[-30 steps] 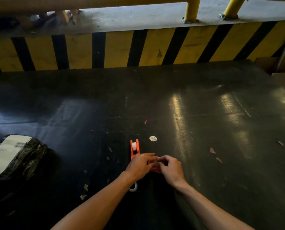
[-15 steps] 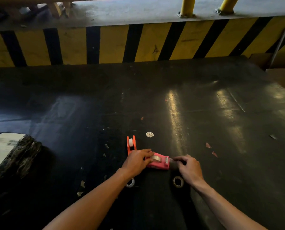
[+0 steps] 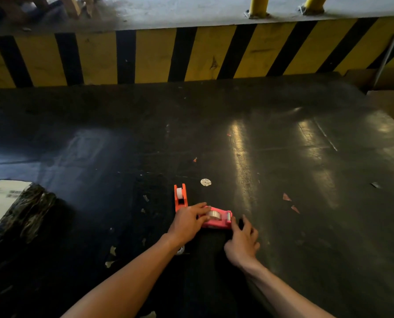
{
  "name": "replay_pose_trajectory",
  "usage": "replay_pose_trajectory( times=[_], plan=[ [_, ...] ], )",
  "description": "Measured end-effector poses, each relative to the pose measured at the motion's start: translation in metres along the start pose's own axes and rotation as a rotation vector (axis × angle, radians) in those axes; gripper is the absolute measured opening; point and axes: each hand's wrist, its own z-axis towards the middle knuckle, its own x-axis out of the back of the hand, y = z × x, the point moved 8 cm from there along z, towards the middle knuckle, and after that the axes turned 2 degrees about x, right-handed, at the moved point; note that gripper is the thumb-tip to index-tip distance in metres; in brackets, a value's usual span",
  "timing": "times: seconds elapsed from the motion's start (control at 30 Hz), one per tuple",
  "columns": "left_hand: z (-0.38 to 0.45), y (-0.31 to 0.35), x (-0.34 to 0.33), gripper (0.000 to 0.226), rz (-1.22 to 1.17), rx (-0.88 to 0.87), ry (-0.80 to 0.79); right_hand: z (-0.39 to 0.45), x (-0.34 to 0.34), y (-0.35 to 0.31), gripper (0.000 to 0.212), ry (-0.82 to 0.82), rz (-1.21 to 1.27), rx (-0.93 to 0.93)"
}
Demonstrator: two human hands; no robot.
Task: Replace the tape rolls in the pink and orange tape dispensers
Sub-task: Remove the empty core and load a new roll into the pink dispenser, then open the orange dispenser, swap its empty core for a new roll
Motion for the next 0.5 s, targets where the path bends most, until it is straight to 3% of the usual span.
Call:
replay_pose_trajectory(
  times=[0.2, 0.33, 0.43, 0.5],
  plan=[
    [-0.001, -0.001, -0.002, 0.04, -0.038, 0.025, -0.028, 0.01, 0.005, 0.004, 0.073, -0.052, 0.006, -0.033],
    [-0.005, 0.0, -0.001, 0.044, -0.051, -0.019, -0.035, 0.019, 0.026, 0.006, 0.072, 0.011, 0.171, 0.001],
    [-0.016, 0.003, 0.014, 0.046, -0.045, -0.119, 0.101, 0.026, 0.031, -0.011, 0.083, -0.025, 0.211, 0.207],
    [-0.024, 0.002, 0.029, 0.048, 0.014, -0.175, 0.271, 0.028, 0.024, -0.025, 0.091, -0.098, -0.007, 0.385]
  ],
)
